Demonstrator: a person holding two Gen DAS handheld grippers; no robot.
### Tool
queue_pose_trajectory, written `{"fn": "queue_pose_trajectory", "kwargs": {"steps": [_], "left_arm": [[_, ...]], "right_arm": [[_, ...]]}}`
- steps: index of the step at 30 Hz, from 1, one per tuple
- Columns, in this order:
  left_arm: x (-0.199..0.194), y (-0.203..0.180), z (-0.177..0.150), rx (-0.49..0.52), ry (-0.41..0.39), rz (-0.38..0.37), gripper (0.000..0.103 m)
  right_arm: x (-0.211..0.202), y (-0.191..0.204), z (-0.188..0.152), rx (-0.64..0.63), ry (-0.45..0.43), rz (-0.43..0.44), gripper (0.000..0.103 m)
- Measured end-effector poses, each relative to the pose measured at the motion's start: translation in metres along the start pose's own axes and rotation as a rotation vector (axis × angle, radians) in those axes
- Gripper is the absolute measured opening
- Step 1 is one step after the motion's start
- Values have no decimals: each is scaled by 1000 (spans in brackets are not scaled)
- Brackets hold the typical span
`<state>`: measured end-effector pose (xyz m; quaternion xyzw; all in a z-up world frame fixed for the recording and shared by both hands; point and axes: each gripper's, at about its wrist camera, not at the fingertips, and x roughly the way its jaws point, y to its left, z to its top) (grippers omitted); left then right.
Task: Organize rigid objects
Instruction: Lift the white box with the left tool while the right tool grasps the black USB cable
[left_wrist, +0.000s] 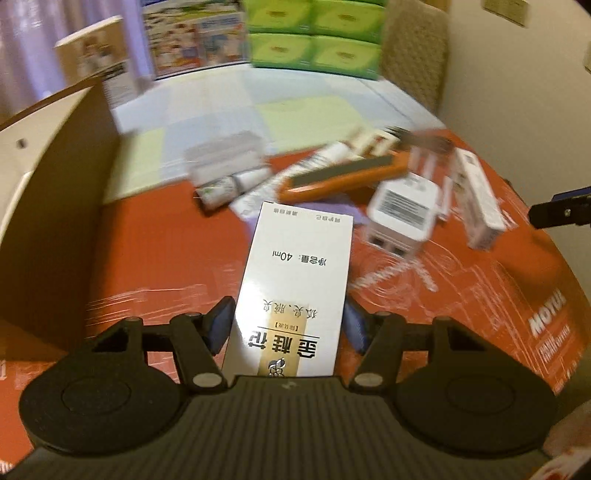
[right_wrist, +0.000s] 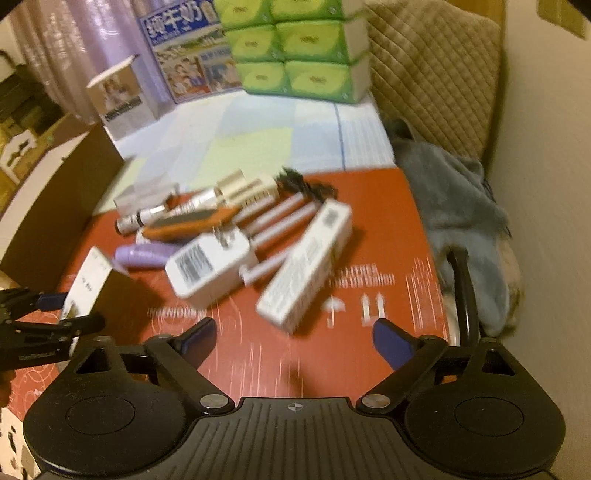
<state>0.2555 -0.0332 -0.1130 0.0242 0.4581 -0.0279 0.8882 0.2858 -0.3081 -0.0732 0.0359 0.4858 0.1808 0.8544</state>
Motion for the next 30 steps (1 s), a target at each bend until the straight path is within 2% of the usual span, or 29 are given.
{"fn": "queue_pose_trajectory", "kwargs": {"steps": [2, 6, 9, 15, 20, 30], "left_arm": [[-1, 10, 4, -34, -7, 37, 58], [1, 23, 12, -98, -5, 93, 58], [4, 30, 18, -136, 1, 126, 58], [9, 40, 29, -195, 18, 169, 58], [13, 47, 36, -231, 32, 205, 58], [18, 58, 47, -277, 43, 241, 58]], "right_arm": [[5, -3, 13, -44, -24, 8, 82], [21, -9, 37, -141, -57, 31, 65], [34, -14, 56, -213, -77, 60, 59], [73, -17, 90, -349, -62, 86, 43], [107, -20, 108, -401, -28, 94, 38], [149, -23, 118, -428, 42, 125, 35]]}}
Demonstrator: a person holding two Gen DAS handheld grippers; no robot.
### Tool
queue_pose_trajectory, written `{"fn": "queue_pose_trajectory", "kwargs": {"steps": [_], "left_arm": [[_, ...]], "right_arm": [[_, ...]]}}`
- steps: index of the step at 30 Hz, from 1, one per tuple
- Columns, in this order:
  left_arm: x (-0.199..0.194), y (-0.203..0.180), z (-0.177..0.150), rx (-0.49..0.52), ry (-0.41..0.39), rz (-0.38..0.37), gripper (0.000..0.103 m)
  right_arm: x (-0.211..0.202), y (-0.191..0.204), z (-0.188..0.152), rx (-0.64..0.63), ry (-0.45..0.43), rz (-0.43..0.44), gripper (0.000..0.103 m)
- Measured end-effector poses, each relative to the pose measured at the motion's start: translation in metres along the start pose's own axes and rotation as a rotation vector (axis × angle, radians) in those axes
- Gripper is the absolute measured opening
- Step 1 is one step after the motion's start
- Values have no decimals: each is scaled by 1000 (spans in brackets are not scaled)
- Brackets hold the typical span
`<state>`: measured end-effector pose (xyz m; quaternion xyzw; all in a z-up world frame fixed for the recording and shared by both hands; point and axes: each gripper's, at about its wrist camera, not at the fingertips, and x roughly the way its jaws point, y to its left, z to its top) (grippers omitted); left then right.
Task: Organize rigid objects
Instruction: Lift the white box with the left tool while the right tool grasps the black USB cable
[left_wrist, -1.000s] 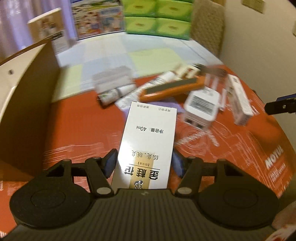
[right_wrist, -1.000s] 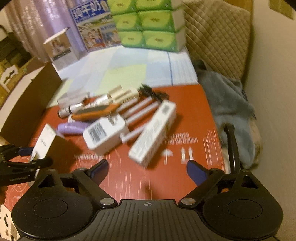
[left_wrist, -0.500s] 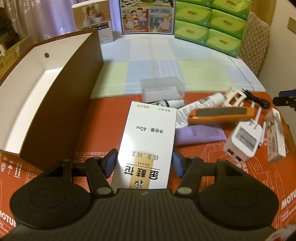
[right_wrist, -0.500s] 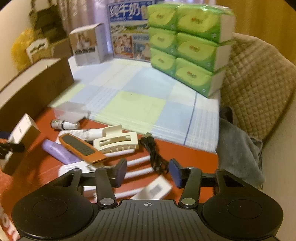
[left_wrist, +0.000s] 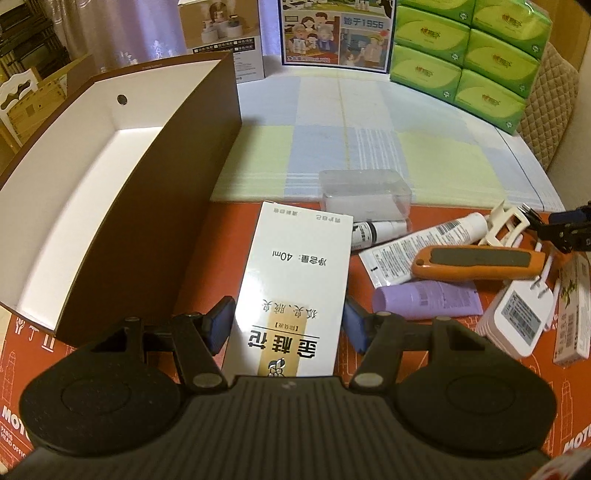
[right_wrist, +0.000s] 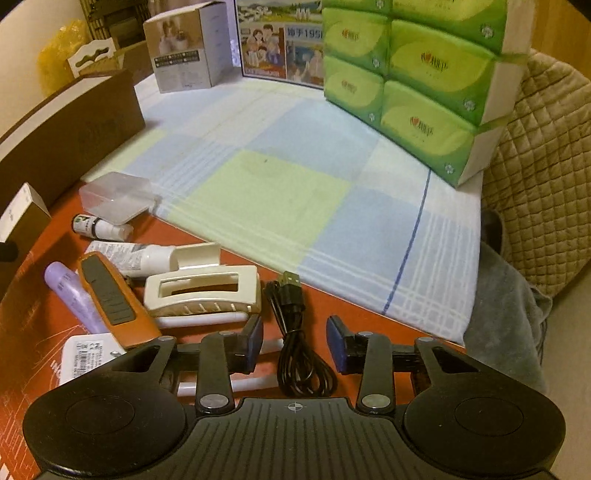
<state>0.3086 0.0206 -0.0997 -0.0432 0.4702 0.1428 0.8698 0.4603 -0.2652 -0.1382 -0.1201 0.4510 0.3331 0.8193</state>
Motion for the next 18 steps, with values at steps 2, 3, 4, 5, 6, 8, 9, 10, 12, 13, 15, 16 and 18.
{"fn": "queue_pose_trajectory", "kwargs": {"steps": [2, 3, 4, 5, 6, 8, 9, 10, 12, 13, 15, 16, 18], "left_arm": [[0, 0, 1, -7, 1, 2, 58], [0, 0, 1, -7, 1, 3, 58], [-1, -1, 2, -6, 0, 4, 58], [-1, -1, 2, -5, 0, 4, 58], [-2, -2, 1, -4, 0, 5, 58], [-3, -3, 2, -4, -2, 7, 58], [-4, -3, 2, -4, -4, 6, 58], [-5, -3, 2, -3, -6, 5, 58], [-8, -3, 3, -4, -14, 3, 58], [-9, -3, 4, -3, -17, 2, 58], [-14, -1, 7, -3, -27, 0, 58], [-17, 0, 8, -3, -32, -2, 58], [-23, 2, 11, -4, -43, -7, 58]], "right_arm": [[4, -1, 1, 8, 6, -2, 33], [6, -2, 1, 14, 8, 4, 30], [8, -3, 1, 20, 7, 15, 27], [9, -4, 1, 21, 6, 24, 20], [11, -4, 1, 20, 8, 30, 14], [12, -3, 0, 17, 2, 24, 13], [10, -2, 1, 17, -6, 24, 13], [8, -3, 1, 23, -16, 20, 12], [2, -3, 1, 39, -38, 13, 12], [-2, -4, 2, 47, -49, 10, 12], [-12, -2, 5, 63, -69, 7, 12], [-19, -1, 6, 72, -80, 5, 12], [-30, 4, 9, 91, -97, 2, 12]]}}
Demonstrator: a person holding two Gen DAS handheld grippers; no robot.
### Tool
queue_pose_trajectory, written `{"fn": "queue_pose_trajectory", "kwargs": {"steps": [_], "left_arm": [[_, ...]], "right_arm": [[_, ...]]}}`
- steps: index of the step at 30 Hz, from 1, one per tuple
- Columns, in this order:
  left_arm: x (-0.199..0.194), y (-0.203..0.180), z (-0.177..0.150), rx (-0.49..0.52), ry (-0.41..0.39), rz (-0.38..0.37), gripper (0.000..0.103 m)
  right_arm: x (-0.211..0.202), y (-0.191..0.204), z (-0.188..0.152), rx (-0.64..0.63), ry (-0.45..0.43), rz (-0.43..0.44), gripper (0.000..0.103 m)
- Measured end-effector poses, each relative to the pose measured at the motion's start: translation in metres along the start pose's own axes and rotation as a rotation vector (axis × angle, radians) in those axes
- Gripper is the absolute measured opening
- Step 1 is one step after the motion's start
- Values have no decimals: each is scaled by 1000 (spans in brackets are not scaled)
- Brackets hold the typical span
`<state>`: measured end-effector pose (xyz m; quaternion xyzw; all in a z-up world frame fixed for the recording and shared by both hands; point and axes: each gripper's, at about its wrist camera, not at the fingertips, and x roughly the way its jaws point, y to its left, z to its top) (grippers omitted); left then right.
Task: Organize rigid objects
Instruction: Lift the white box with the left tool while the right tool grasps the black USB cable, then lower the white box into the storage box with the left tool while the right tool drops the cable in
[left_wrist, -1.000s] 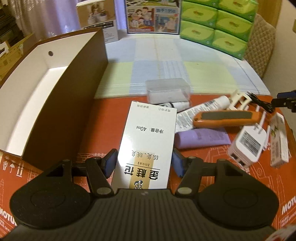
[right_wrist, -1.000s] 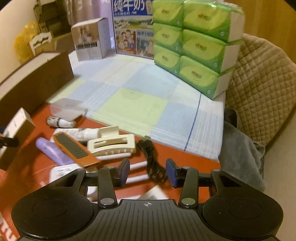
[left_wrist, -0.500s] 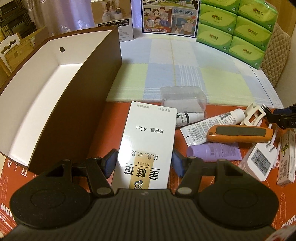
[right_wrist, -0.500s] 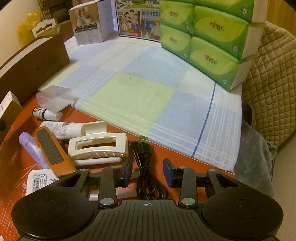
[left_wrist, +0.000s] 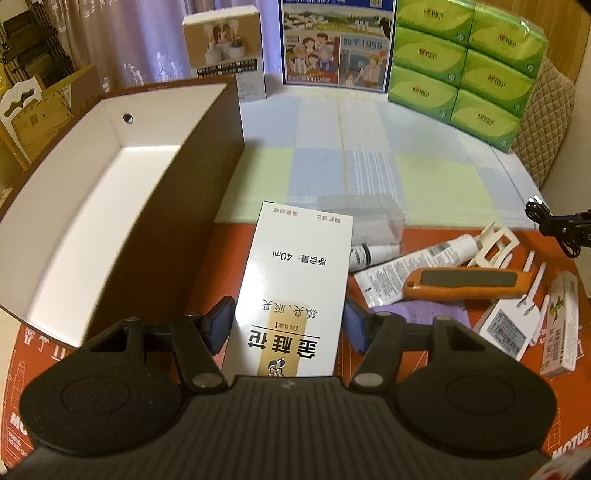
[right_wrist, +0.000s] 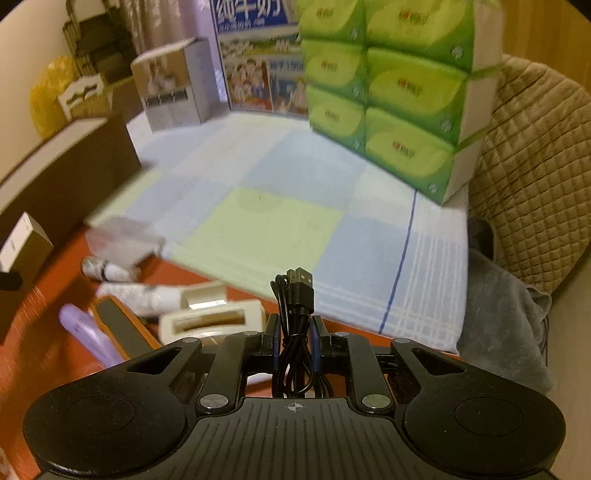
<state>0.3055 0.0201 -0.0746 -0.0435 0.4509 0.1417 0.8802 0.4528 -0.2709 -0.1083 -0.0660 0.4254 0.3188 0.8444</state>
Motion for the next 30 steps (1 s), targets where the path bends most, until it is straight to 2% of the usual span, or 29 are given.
{"fn": "queue_pose_trajectory", "kwargs": {"steps": [6, 15, 21, 30], "left_arm": [[-18, 10, 14, -3, -35, -30, 58], [-43, 42, 35, 44, -89, -97, 58], [-61, 94, 49, 67, -123, -114, 58], [-66, 187, 64, 60, -152, -73, 58]], "right_arm": [[-31, 36, 13, 28, -30, 35, 12], [-58, 130, 39, 96, -76, 129, 12], [-56, 210, 70, 127, -118, 190, 12], [-27, 320, 116, 170, -149, 293, 12]]}}
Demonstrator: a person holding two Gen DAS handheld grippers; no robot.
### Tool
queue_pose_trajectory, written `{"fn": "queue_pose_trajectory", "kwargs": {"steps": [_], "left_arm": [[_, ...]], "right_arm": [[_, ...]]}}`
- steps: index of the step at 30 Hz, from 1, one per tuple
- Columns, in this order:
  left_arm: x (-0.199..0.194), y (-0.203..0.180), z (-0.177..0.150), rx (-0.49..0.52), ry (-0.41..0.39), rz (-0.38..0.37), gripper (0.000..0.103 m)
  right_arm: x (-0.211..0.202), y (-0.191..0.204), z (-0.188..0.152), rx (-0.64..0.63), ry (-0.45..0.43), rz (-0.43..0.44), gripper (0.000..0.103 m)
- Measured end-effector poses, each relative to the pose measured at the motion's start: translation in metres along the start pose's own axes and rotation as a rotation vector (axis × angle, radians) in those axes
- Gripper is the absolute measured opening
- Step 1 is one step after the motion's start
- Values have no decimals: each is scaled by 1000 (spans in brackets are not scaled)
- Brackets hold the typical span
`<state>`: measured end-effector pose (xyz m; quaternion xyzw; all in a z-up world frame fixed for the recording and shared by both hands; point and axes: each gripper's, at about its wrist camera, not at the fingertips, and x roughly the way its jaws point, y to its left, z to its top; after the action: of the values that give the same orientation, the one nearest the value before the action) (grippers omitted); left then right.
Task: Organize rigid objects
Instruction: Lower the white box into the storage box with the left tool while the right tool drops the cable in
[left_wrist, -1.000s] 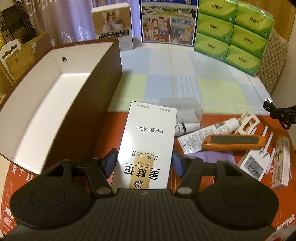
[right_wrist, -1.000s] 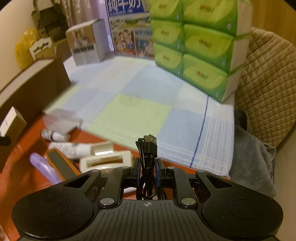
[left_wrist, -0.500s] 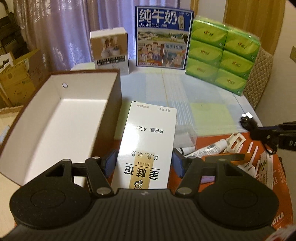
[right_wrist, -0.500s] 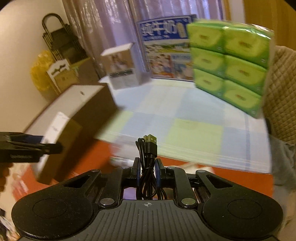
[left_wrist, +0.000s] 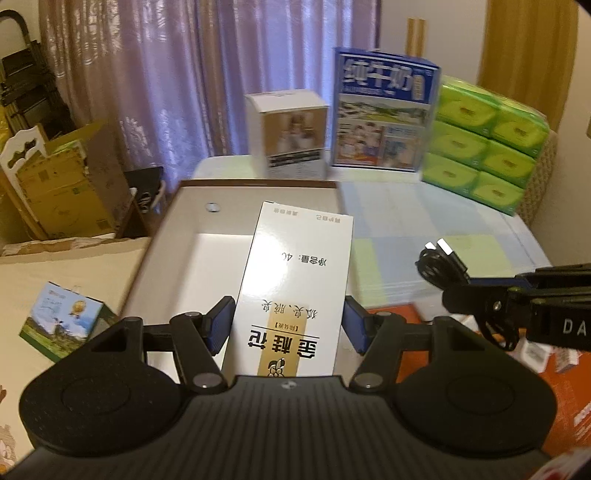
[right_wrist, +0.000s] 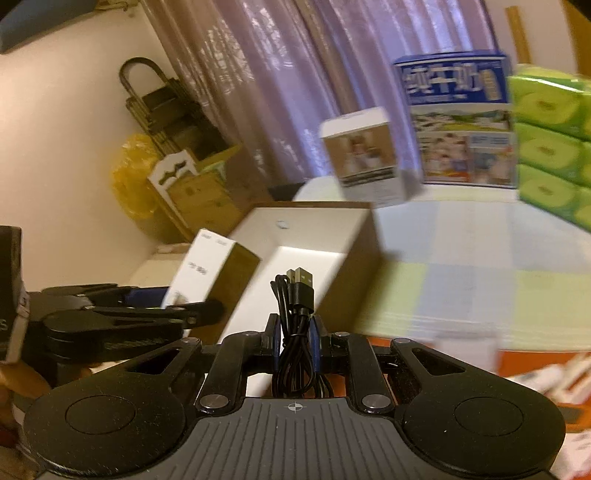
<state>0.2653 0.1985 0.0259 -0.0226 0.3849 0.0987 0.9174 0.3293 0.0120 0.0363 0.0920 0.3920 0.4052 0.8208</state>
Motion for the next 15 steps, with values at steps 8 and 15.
{"fn": "queue_pose_trajectory", "kwargs": {"steps": [8, 15], "left_arm": [[20, 64, -7, -39, 43, 18, 58], [47, 96, -20, -66, 106, 10, 58]], "right_arm": [[74, 56, 0, 13, 48, 13, 12], [120, 68, -10, 18, 116, -41, 12]]}}
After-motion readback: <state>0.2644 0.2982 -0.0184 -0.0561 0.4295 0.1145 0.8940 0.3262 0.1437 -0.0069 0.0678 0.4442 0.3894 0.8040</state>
